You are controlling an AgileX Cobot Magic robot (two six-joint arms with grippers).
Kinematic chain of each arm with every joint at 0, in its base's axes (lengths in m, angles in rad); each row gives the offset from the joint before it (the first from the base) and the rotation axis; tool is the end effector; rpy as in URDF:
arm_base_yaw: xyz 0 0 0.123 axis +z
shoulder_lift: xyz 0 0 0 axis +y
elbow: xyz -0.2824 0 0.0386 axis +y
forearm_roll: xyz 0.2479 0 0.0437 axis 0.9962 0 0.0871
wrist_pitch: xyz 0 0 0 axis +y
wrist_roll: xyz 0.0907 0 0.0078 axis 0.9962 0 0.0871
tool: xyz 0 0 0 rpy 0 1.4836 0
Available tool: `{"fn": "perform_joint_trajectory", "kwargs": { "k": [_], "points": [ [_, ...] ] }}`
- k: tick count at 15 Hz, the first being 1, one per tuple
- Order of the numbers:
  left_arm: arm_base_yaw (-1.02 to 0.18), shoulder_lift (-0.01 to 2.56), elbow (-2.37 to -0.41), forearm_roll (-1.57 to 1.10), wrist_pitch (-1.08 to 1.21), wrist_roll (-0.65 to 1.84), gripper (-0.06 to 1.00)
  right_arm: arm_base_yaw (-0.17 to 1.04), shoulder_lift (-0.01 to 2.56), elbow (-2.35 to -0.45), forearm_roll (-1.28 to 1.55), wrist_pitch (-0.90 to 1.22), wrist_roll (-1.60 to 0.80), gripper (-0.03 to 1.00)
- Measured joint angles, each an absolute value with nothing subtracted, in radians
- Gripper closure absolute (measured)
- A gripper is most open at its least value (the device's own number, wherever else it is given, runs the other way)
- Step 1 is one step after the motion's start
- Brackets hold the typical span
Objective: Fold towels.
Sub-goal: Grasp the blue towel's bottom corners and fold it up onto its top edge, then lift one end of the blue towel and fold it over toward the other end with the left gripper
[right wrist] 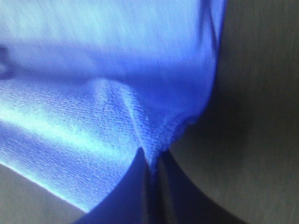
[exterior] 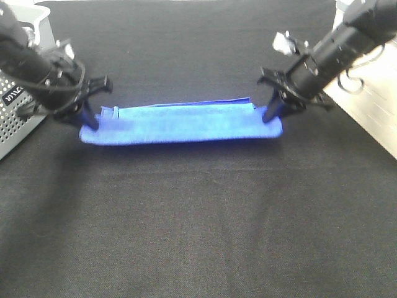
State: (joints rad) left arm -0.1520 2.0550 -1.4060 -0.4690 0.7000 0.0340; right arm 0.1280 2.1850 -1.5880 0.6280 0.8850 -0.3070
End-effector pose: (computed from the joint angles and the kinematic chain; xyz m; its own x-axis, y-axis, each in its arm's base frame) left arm 0.4116 -0.0899 0.1586 -0.9535 -0.1728 -0.2471 -0.0706 0.9246 -0.3743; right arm 0.4373 0.0981 0.1504 -0.9751 -0.0145 -0.2213 -0.1192 0.8758 0.4678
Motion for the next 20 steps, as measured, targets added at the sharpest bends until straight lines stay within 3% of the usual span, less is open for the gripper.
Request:
{"fn": "perform_joint_trajectory", "kwargs": {
  "k": [6,11,12,14,15,16,17,20],
  "points": [
    [-0.119,2.198,-1.633,-0.423,0.683,-0.02,0.94,0.128,2.406,-1.974,0.602,0.962,-0.257,0.97],
    [-0.121,2.318,-1.743,-0.419,0.681,-0.006,0.92,0.129,2.502,-2.025,0.586,0.928,-0.252,0.94],
    [-0.121,2.33,-1.745,-0.419,0.682,-0.006,0.86,0.129,2.503,-2.025,0.584,0.921,-0.252,0.86],
    [-0.121,2.332,-1.746,-0.418,0.682,-0.006,0.58,0.129,2.503,-2.025,0.58,0.908,-0.246,0.53],
    [-0.121,2.332,-1.746,-0.418,0.682,-0.006,0.58,0.129,2.503,-2.025,0.58,0.908,-0.246,0.53],
    [-0.121,2.332,-1.746,-0.412,0.681,-0.006,0.33,0.128,2.502,-2.025,0.574,0.909,-0.236,0.3],
    [-0.121,2.33,-1.746,-0.404,0.682,-0.014,0.23,0.128,2.492,-2.025,0.569,0.914,-0.234,0.21],
    [-0.1,2.302,-1.746,-0.368,0.706,-0.068,0.18,0.128,2.434,-2.026,0.493,0.96,-0.193,0.15]
  ]
}}
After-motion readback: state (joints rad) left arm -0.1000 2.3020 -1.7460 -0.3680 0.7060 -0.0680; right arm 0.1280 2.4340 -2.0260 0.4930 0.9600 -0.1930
